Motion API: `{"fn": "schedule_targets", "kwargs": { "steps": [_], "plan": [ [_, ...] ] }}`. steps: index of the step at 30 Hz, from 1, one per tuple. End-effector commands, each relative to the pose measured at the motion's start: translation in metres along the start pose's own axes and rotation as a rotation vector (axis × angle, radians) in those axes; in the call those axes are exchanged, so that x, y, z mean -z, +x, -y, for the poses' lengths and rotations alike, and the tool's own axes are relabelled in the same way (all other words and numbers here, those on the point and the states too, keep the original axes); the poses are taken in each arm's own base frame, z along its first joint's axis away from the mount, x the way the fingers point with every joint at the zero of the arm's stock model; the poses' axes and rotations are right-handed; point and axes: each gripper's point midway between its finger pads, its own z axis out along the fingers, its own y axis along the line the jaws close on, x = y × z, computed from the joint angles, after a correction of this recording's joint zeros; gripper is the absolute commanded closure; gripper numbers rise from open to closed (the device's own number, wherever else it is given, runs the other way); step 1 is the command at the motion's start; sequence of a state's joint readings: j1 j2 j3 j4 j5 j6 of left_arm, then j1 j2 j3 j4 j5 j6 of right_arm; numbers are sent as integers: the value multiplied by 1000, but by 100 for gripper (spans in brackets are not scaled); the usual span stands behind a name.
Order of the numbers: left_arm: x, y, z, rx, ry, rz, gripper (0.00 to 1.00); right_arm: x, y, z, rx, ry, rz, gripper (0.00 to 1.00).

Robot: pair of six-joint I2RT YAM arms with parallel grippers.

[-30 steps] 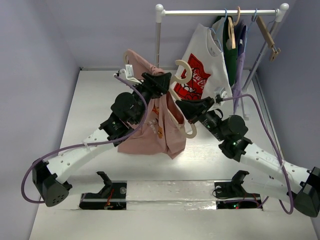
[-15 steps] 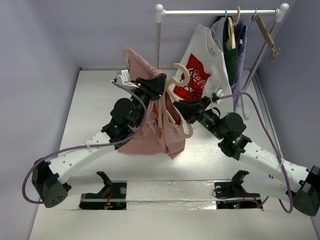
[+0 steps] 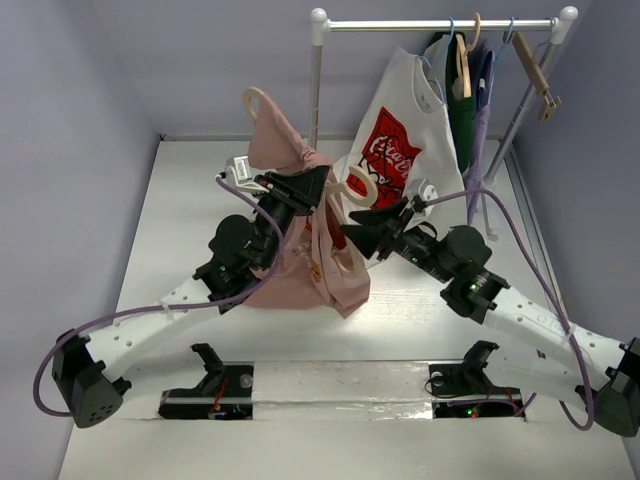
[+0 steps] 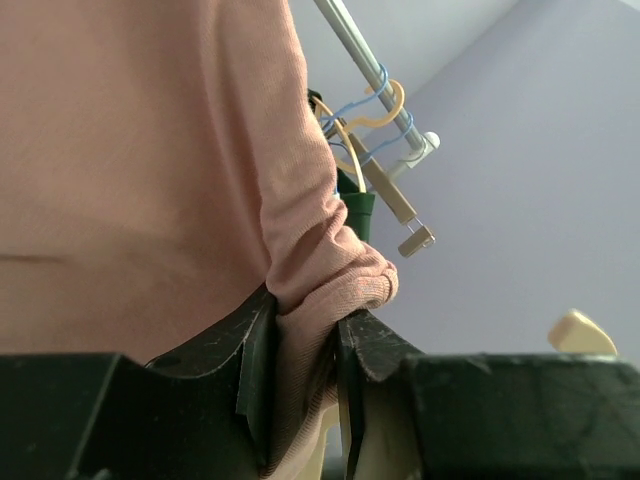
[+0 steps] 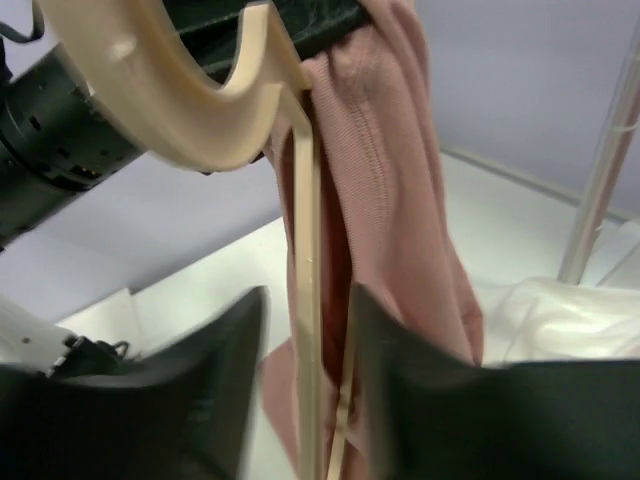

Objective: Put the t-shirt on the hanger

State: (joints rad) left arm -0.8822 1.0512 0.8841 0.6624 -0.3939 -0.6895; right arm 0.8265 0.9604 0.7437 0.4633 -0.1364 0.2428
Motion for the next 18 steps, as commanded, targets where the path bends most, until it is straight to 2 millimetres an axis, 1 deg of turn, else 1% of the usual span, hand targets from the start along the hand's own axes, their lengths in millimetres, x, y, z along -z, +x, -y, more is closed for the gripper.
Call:
{"fn": "schedule_targets", "kwargs": {
  "steps": [1, 2, 4, 5, 6, 8, 9, 10, 11, 12, 13, 14, 15, 16, 17, 18],
  "plan": [
    [12, -38, 32, 50, 117, 93, 100, 9, -32, -12, 34, -23, 58, 39],
    [14, -41, 34, 51, 122, 98, 100, 15, -34, -9, 38, 2, 66, 34],
    [19, -51, 40, 59, 140, 114, 100, 23, -28, -4, 51, 29, 46, 27],
    [21, -53, 41, 57, 142, 116, 100, 27, -28, -2, 57, 42, 46, 27],
    [23, -58, 45, 60, 149, 124, 100, 35, -25, 0, 70, 53, 34, 26],
    [24, -64, 50, 55, 160, 128, 100, 43, -18, 5, 80, 80, 5, 25],
    [25, -67, 53, 58, 167, 132, 100, 49, -14, 8, 79, 93, 4, 30],
    [26, -69, 55, 60, 173, 134, 100, 52, -8, 10, 79, 104, -7, 39],
    [27, -71, 57, 65, 179, 137, 100, 54, -3, 15, 76, 128, -17, 51],
    [29, -74, 61, 70, 192, 138, 100, 59, 14, 19, 60, 137, -53, 75],
    [30, -75, 63, 73, 199, 138, 100, 62, 21, 26, 53, 171, -62, 88],
    [31, -76, 64, 74, 203, 136, 100, 64, 29, 27, 46, 172, -77, 95],
    [34, -78, 67, 79, 215, 135, 100, 66, 36, 26, 33, 164, -92, 97],
    [35, -79, 68, 82, 220, 135, 100, 68, 45, 27, 32, 165, -111, 90],
    [36, -80, 69, 85, 222, 135, 100, 68, 50, 19, 28, 117, -129, 83],
    [37, -80, 69, 88, 226, 134, 100, 68, 55, 18, 34, 100, -149, 63]
  ]
}}
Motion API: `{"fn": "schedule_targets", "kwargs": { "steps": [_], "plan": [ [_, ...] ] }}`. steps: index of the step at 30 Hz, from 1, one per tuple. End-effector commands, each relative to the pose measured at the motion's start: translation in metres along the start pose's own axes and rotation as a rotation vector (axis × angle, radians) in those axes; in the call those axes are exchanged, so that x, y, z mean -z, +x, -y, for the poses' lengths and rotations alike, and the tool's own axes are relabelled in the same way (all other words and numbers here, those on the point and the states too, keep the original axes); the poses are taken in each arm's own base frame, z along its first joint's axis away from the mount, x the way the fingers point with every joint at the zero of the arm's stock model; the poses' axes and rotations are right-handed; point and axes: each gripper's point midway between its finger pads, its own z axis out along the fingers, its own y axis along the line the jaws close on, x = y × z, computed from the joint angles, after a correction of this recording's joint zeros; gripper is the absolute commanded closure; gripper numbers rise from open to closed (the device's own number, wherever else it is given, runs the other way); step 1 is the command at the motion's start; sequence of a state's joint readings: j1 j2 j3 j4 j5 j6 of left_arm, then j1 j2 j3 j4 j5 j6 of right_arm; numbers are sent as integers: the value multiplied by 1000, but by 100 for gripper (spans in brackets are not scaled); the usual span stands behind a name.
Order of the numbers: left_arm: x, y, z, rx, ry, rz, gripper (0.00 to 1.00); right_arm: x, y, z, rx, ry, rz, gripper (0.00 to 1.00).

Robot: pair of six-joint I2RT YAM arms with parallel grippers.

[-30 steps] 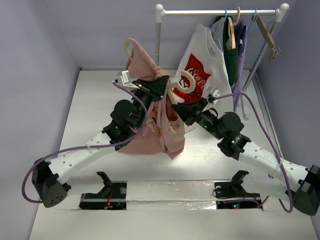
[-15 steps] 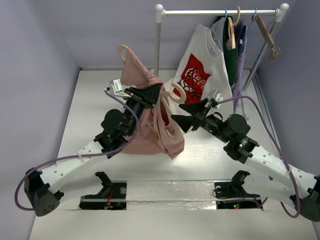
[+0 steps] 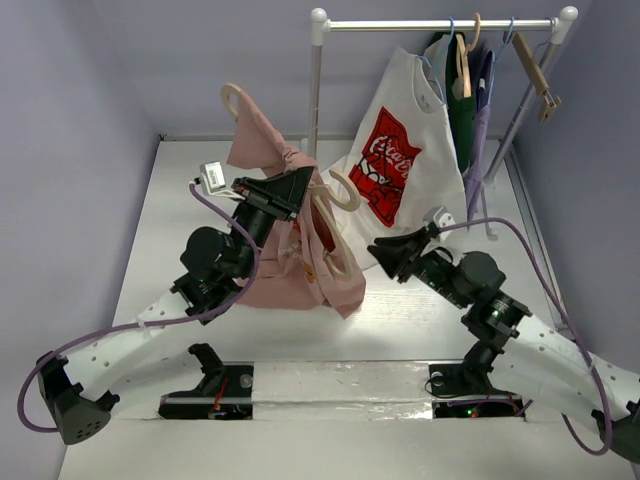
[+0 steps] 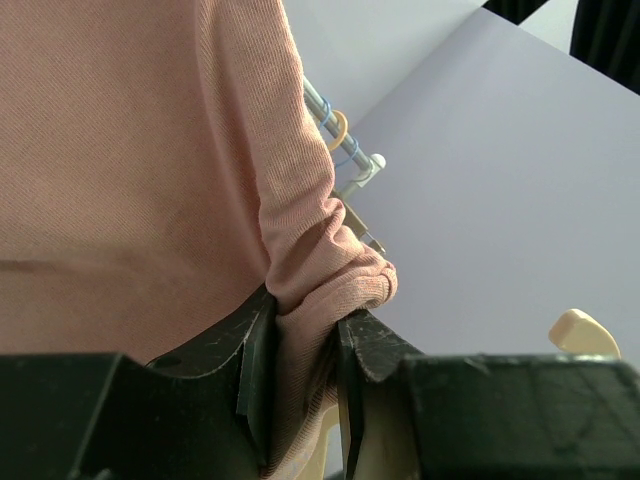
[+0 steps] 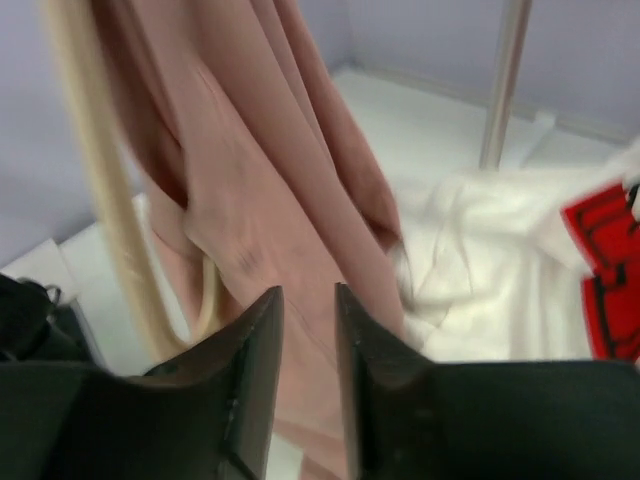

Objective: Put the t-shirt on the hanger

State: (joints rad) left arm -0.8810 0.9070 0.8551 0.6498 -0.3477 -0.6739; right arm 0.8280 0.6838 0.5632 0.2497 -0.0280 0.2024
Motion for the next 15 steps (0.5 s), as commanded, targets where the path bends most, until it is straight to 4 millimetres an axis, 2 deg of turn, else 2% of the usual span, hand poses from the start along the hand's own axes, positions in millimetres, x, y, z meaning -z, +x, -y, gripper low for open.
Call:
{"fn": "schedule_targets", "kwargs": {
  "steps": [1, 2, 4, 12, 15],
  "plan": [
    [5, -45, 45, 64, 131, 98, 100, 0, 21, -7, 12, -46, -75, 53],
    [5, -44, 45, 65, 131, 96, 100, -3, 28, -10, 15, -72, -104, 48],
    [6, -44, 47, 72, 139, 91, 100, -5, 35, -15, 20, -104, -134, 44],
    [8, -44, 50, 88, 157, 83, 100, -31, 50, -27, 18, -188, -175, 40],
    [8, -44, 50, 84, 153, 86, 100, -38, 51, -32, 5, -220, -168, 43]
  ]
}}
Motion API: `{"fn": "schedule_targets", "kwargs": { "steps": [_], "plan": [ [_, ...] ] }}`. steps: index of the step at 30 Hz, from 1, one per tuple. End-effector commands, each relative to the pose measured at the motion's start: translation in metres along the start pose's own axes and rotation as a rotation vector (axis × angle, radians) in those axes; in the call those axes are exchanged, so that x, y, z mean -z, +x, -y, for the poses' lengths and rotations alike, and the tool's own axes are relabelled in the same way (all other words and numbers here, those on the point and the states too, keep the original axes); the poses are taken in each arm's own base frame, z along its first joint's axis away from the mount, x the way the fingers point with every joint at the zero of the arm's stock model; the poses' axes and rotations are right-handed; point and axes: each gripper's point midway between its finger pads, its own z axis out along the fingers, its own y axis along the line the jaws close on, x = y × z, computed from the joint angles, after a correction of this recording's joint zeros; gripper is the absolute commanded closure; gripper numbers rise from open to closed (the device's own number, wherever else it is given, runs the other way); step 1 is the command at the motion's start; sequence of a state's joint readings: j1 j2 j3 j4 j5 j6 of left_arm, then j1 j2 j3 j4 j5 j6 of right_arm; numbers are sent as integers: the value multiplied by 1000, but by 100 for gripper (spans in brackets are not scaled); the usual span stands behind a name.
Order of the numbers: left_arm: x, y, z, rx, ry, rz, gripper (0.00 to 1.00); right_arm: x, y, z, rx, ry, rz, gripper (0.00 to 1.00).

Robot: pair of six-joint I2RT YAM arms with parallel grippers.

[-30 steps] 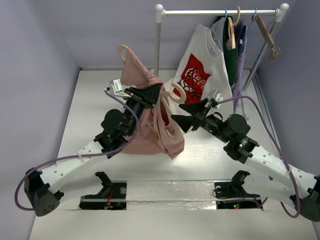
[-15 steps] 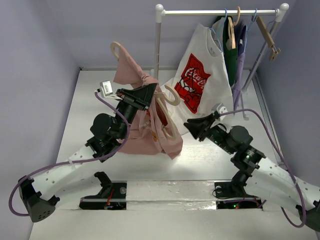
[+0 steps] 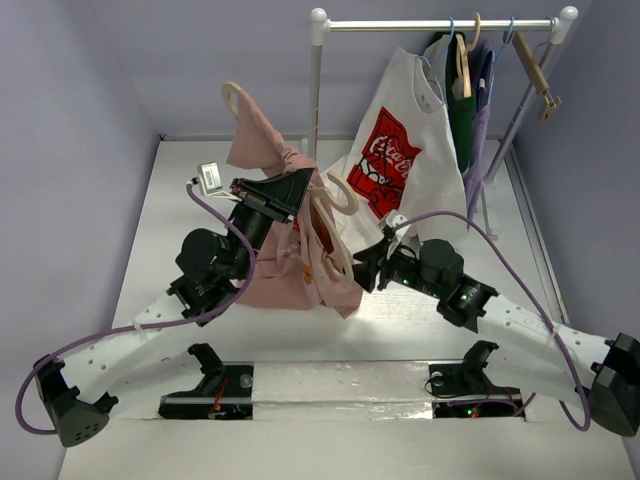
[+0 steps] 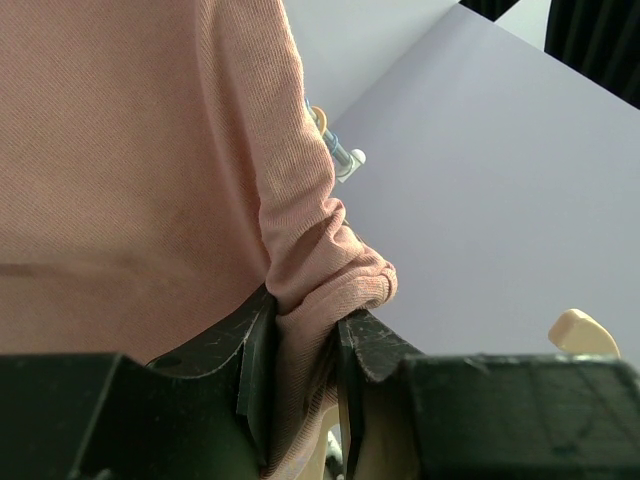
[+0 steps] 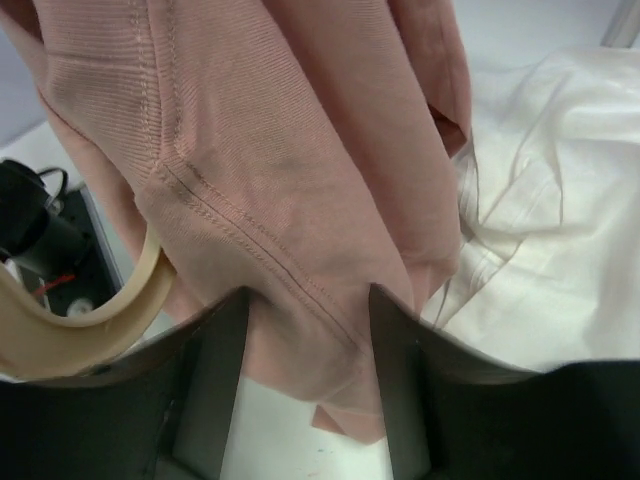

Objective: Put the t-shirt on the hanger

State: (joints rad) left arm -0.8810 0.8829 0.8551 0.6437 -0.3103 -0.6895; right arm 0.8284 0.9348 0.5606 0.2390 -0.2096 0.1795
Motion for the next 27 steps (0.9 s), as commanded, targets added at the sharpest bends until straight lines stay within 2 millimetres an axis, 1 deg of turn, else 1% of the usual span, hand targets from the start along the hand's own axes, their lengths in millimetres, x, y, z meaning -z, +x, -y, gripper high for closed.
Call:
{"fn": "schedule_targets", "kwargs": {
  "steps": [1, 2, 3, 4, 5, 7, 8, 9, 10, 11, 12, 13, 14, 15, 16, 17, 18, 19, 21, 22, 23, 24, 25, 26, 27],
  "plan": [
    [2, -41, 41, 60, 117, 102, 100, -9, -39, -21, 30, -102, 118, 58],
    [2, -41, 41, 59, 116, 102, 100, -10, -38, -22, 25, -106, 120, 71],
    [2, -42, 41, 55, 115, 106, 100, -10, -40, -22, 10, -108, 134, 92],
    [2, -43, 41, 53, 113, 109, 100, -9, -36, -21, 1, -103, 132, 98],
    [2, -45, 42, 50, 117, 118, 100, -8, -34, -21, -6, -101, 130, 100],
    [0, -48, 42, 44, 116, 132, 100, -5, -29, -19, -38, -89, 129, 100],
    [-1, -52, 46, 44, 128, 148, 100, -2, -23, -18, -51, -84, 121, 100],
    [-3, -56, 46, 19, 118, 166, 100, 0, -16, -16, -80, -66, 101, 100],
    [-4, -66, 50, 9, 120, 200, 100, 2, -9, -14, -93, -53, 84, 100],
    [-3, -82, 55, 5, 136, 259, 100, 4, 2, -11, -108, -38, 60, 100],
    [-4, -89, 57, 0, 133, 288, 100, 8, 9, -8, -131, -16, 43, 100],
    [-5, -101, 67, -9, 152, 318, 100, 10, 15, -6, -142, -7, 26, 100],
    [-6, -108, 74, -15, 165, 340, 100, 13, 21, -6, -153, -1, 12, 100],
    [-11, -110, 77, -27, 169, 347, 100, 18, 31, -4, -169, 12, -13, 100],
    [-14, -113, 81, -37, 174, 357, 100, 20, 36, -3, -177, 19, -26, 100],
    [-16, -124, 90, -55, 185, 384, 100, 23, 39, -2, -183, 27, -31, 100],
    [-23, -125, 87, -76, 165, 395, 100, 26, 45, 0, -194, 45, -49, 100],
    [-25, -131, 93, -82, 169, 413, 100, 32, 47, -1, -198, 45, -41, 100],
    [-32, -134, 89, -117, 153, 439, 100, 37, 53, -3, -212, 34, -57, 100],
    [-33, -138, 92, -118, 153, 456, 100, 39, 53, -5, -216, 28, -59, 100],
    [-34, -144, 91, -126, 147, 480, 100, 40, 54, -7, -224, 21, -65, 100],
    [-38, -143, 85, -158, 123, 490, 100, 41, 57, -8, -234, 17, -83, 100],
    [-40, -145, 85, -178, 113, 503, 100, 43, 58, -9, -238, 21, -88, 100],
    [-42, -150, 84, -206, 101, 522, 100, 47, 51, -10, -239, 21, -66, 100],
    [-47, -147, 78, -257, 75, 518, 100, 51, 54, -8, -240, 37, -78, 100]
  ]
}}
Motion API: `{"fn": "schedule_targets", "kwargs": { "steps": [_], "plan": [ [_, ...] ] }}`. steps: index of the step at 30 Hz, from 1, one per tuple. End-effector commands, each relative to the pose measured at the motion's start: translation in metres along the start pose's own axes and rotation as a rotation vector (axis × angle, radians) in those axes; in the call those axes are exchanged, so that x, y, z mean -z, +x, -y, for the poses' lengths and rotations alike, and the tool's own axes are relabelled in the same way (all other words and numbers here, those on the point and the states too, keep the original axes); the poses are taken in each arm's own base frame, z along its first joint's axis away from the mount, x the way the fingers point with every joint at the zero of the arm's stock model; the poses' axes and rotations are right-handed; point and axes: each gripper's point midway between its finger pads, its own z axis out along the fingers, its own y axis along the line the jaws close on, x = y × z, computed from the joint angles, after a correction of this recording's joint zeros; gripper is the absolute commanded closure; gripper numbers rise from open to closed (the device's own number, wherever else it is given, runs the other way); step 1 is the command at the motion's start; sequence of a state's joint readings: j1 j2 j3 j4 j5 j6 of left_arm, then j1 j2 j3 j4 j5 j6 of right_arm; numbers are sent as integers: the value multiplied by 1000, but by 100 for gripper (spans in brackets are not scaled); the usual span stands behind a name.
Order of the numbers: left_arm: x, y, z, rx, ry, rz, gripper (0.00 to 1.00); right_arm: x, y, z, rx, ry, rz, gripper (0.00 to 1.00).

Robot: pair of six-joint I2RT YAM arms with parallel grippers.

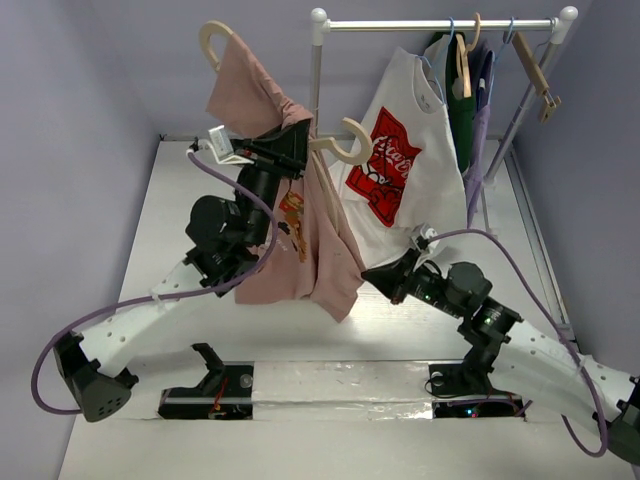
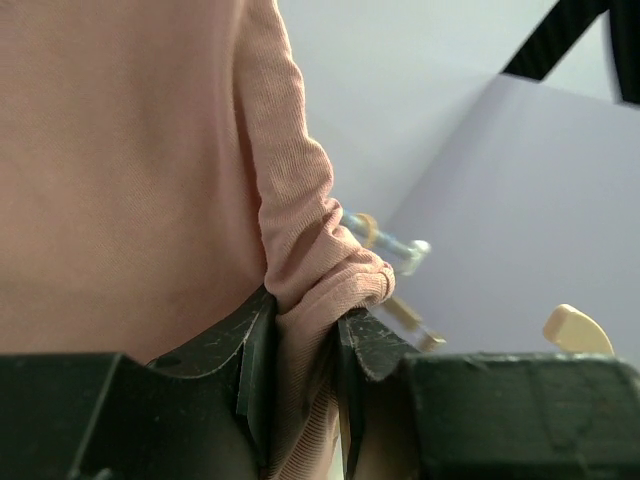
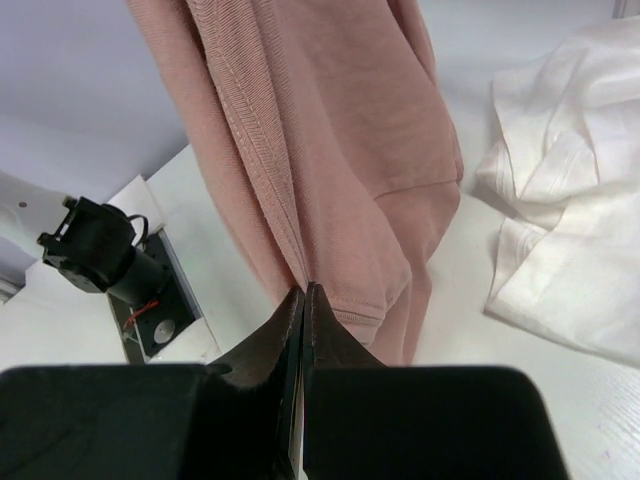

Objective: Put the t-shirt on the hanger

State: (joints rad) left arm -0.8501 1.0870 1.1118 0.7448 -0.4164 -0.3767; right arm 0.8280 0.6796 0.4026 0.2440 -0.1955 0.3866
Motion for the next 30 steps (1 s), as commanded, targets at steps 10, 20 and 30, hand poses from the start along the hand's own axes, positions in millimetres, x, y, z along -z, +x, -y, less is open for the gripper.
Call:
{"fn": "schedule_targets", "kwargs": {
  "steps": [10, 20, 30],
  "plan": [
    [1, -62, 9, -80, 78, 233, 100, 35, -16, -26, -30, -3, -125, 100],
    [64, 14, -41, 300, 24, 29, 100, -2, -37, -37, 6, -2, -154, 49],
    [78, 17, -41, 380, 27, -7, 100, -6, -42, -33, 100, 8, -125, 29]
  ]
}}
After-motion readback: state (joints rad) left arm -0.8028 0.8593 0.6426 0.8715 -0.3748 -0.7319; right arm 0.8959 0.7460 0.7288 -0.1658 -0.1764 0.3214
